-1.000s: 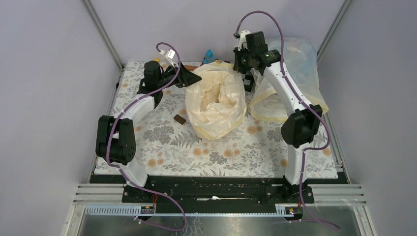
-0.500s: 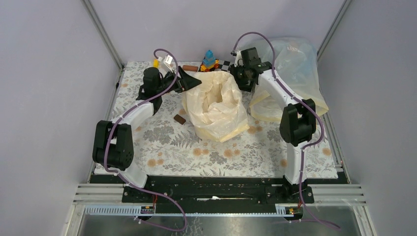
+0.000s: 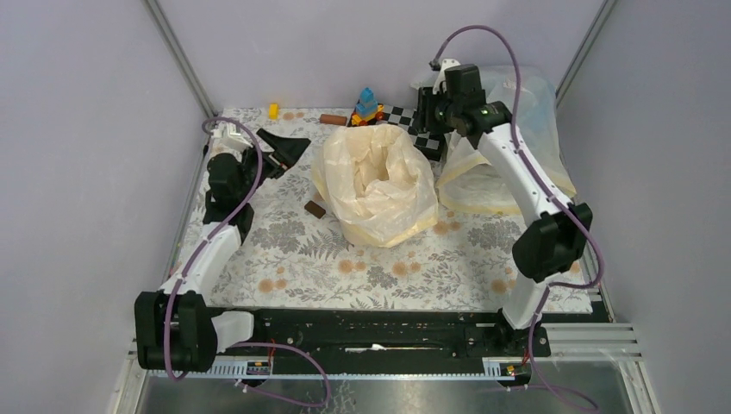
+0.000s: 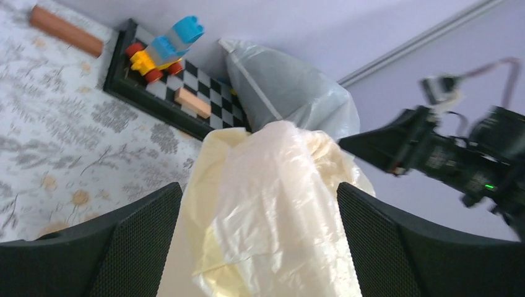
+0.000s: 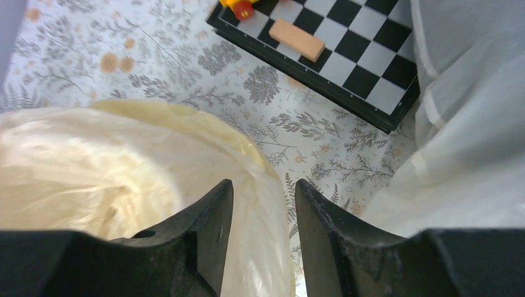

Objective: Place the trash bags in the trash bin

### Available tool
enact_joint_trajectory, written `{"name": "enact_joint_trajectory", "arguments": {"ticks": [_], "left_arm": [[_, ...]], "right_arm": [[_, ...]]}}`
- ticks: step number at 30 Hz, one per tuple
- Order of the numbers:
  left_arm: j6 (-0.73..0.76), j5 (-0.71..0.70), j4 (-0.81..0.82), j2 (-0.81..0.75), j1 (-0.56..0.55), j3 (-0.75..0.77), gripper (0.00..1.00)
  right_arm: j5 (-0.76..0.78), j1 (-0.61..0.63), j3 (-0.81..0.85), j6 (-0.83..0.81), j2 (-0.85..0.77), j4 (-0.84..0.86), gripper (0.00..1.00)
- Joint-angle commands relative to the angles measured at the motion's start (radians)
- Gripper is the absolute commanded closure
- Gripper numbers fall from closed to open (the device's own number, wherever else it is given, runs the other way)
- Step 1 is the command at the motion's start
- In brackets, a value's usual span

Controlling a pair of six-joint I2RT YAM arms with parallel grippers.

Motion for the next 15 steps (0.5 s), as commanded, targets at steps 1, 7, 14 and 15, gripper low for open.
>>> {"name": "enact_joint_trajectory", "arguments": {"ticks": [1, 7, 14, 15], "left_arm": [[-0.065, -0.081, 0.042, -0.04, 0.016, -0.087, 0.02], [-0.154, 0.003, 0.147, 0.01, 0.048, -0.175, 0.05], [-0.223, 0.08, 0.309, 0.079, 0.051, -0.246, 0.14], [-0.234, 0.098, 0.334, 0.091, 0.05, -0.25, 0.14]], "right_arm": [[0.009, 0.008, 0.06, -0.024, -0.098, -0.071, 0.51], [-0.002, 0.129, 0.117, -0.112, -0.127, -0.165, 0.56], [0.037, 0.307, 0.25, -0.166, -0.027, -0.314, 1.0], [0.044, 0.32, 0.26, -0.166, -0.008, -0.329, 1.0]]}}
